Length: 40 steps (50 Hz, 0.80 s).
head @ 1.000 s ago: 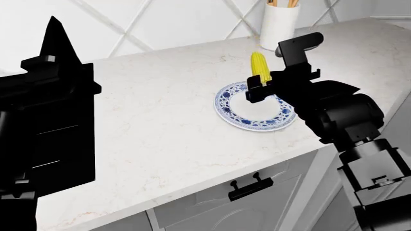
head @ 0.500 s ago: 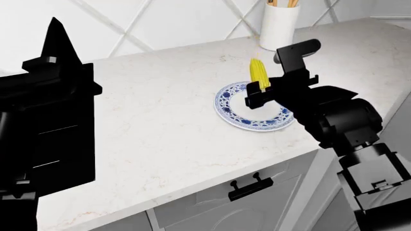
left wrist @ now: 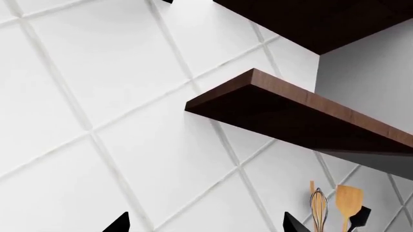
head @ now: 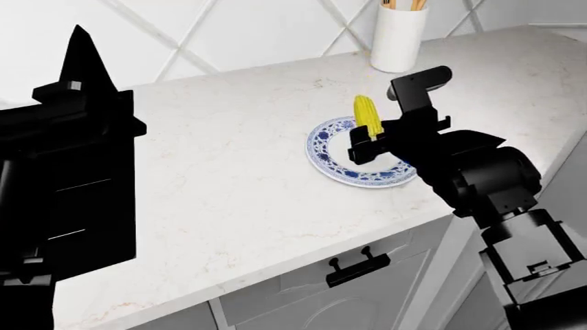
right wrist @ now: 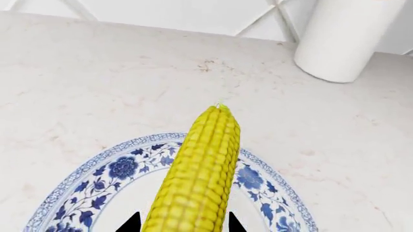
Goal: Pick the corn from the top rack in the oven and place it on the plate on the counter.
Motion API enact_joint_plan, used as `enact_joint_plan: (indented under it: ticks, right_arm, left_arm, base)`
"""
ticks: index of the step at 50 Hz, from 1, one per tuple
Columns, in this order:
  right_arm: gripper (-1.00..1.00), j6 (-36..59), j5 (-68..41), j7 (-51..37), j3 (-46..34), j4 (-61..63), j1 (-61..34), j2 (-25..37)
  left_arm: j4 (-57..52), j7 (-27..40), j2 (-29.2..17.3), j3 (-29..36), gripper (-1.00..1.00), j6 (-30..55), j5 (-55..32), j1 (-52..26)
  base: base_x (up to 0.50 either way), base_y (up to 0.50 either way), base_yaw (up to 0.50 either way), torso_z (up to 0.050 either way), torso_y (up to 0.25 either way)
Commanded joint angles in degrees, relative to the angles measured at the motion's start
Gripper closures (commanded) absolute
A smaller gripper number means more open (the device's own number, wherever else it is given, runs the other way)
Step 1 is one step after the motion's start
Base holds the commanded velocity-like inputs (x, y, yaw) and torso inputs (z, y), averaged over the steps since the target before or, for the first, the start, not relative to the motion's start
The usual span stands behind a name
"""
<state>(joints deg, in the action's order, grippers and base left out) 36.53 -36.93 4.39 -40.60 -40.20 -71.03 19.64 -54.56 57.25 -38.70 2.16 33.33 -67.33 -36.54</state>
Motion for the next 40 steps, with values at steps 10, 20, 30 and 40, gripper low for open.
enact_joint_plan:
  ticks: [10,20,30,40]
  right_arm:
    - [1.00,-0.2,1.2,0.9,-0.2,-0.1,0.8,0.1]
    - [1.00,-0.1,0.9,0.5,0.0,0.8,1.6,0.7]
    - [1.00,-0.1,0.8,0.6,-0.1,0.8,1.8,0.5]
    - [1.00,-0.4,0.8,0.6,-0.1,0.2,2.0,0.3]
  left_arm:
    - [0.2,0.1,-0.2,0.3,-1.00,-0.4,0.1,0.0]
    - [0.0,0.5,-0.5,0.4,-1.00,-0.5,-0.3,-0.2]
    - [0.0,0.3,-0.6,0.4,-1.00,-0.8,-0.1,0.1]
    - [0.2,0.0,-0.6,0.6,-1.00,-1.1,0.2,0.3]
  base:
    - [0.00,0.00,0.00,0.000,0.001]
    - [0.00,0.00,0.00,0.000,0.000]
    - [0.00,0.00,0.00,0.000,0.001]
    - [0.00,0.00,0.00,0.000,0.000]
